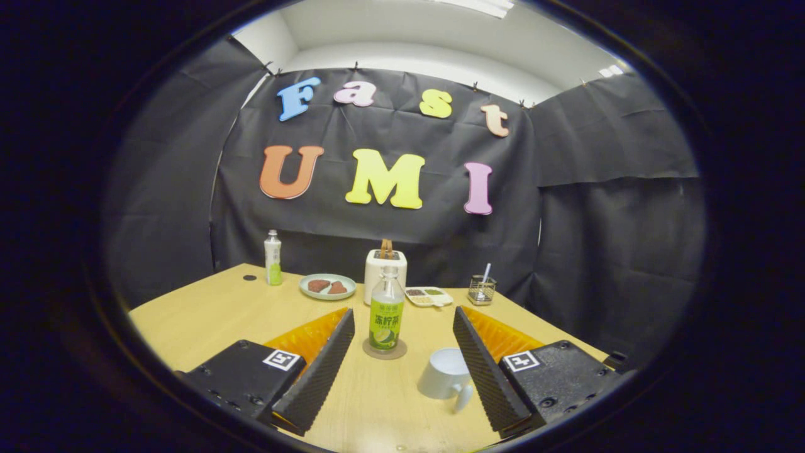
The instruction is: Take the bottle from table, then pour the juice into the cup, finally place the bottle on the coaster
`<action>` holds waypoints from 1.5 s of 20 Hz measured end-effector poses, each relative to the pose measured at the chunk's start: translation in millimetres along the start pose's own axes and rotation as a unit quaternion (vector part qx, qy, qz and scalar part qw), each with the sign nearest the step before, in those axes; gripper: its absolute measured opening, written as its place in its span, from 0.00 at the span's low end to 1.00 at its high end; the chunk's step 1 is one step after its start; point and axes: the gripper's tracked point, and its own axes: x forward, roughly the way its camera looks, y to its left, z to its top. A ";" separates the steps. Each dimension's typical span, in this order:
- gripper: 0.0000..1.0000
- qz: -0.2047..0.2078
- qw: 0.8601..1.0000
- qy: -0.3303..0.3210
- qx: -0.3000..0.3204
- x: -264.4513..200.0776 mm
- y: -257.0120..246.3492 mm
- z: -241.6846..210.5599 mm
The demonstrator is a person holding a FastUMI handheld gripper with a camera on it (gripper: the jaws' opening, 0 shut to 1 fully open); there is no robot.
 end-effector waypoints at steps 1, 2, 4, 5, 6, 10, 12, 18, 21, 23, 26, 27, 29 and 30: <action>1.00 0.003 1.000 0.001 0.000 -7.4 -0.6 -4.3; 1.00 0.004 1.000 0.002 0.001 -14.4 -2.4 -8.3; 1.00 0.003 1.000 0.004 0.005 -29.6 -7.7 -14.4; 1.00 0.003 1.000 0.005 0.008 -36.1 -11.6 -18.0; 1.00 0.007 1.000 0.002 0.014 -43.7 -12.2 -18.5; 1.00 0.006 1.000 -0.010 0.011 -69.4 -15.7 -19.0; 1.00 0.002 1.000 -0.016 -0.004 -82.6 -15.0 -16.0; 1.00 -0.008 1.000 -0.024 0.006 -113.5 -25.9 -12.8; 1.00 -0.012 0.999 -0.030 0.017 -123.4 -32.1 -11.3; 1.00 -0.012 0.999 -0.032 0.020 -127.9 -33.7 -9.6; 1.00 -0.010 0.999 -0.029 0.019 -128.5 -32.7 -12.3; 1.00 -0.010 0.999 -0.028 0.019 -128.7 -32.6 -13.1; 1.00 -0.008 0.999 -0.024 0.023 -128.0 -31.8 -15.9; 1.00 -0.006 0.999 -0.022 0.024 -128.0 -31.2 -17.6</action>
